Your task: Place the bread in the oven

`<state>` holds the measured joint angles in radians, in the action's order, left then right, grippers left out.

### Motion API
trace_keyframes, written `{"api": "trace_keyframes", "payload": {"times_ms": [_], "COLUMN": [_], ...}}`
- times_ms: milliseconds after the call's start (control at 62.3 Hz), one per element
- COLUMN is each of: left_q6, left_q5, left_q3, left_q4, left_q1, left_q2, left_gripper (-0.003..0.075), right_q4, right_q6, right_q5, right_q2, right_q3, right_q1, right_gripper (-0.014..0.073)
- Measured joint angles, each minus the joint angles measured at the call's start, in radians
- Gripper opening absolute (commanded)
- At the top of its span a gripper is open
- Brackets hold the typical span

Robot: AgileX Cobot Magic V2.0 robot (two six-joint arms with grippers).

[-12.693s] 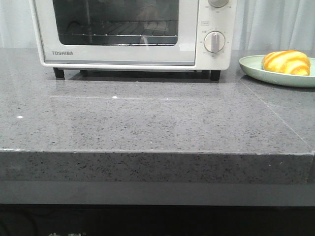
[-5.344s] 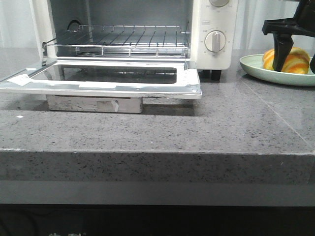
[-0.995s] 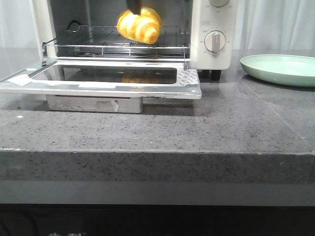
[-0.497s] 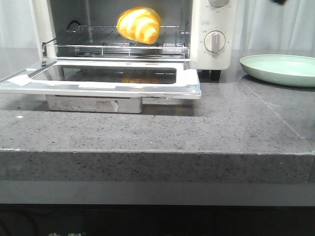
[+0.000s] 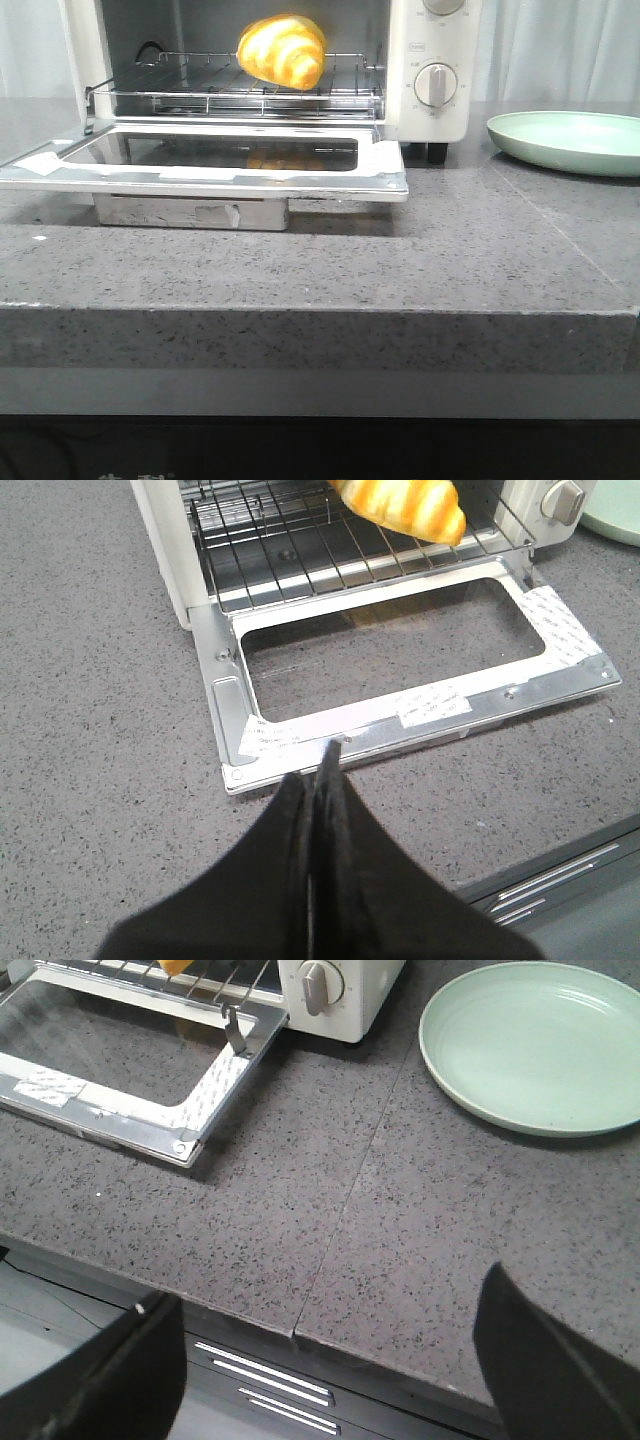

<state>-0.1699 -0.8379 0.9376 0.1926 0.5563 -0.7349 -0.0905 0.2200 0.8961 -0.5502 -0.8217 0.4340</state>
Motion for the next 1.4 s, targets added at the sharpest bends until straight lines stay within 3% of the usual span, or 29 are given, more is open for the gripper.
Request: {"api": "trace_keyframes", "payload": {"times_ms": [96, 160, 385, 514, 1075, 1252, 1396], "left_q6": [0.0, 0.0, 0.0, 0.0, 0.0, 0.0, 0.0], "left_q5": [0.0, 0.0, 0.0, 0.0, 0.0, 0.044, 0.178], "left_q3": [0.0, 0.0, 0.0, 0.0, -0.002, -0.064, -0.245], "left_q4": [0.0, 0.0, 0.0, 0.0, 0.0, -0.003, -0.062], "left_q1": [0.0, 0.0, 0.0, 0.0, -0.005, -0.081, -0.184], "left_q2": [0.0, 0.0, 0.0, 0.0, 0.004, 0.081, 0.232], "left_gripper": [-0.0018, -0.0018, -0.0018, -0.0018, -0.0018, -0.0018, -0.0018], "right_q4": [0.0, 0.0, 0.0, 0.0, 0.001, 0.001, 0.001], "right_q6": [-0.002, -0.002, -0.006, -0.008, -0.008, -0.008, -0.008], "right_q5": [0.025, 0.049, 0.088, 0.093, 0.096, 0.096, 0.096], "right_q2": [0.025, 0.025, 0.025, 0.025, 0.025, 0.025, 0.025], "right_q3": [0.0, 0.001, 0.005, 0.005, 0.005, 0.005, 0.005], "right_q1": [0.0, 0.0, 0.0, 0.0, 0.0, 0.0, 0.0], "right_gripper": [0.0585, 0.0516, 0.0065, -0.0124, -0.0118, -0.0118, -0.0118]}}
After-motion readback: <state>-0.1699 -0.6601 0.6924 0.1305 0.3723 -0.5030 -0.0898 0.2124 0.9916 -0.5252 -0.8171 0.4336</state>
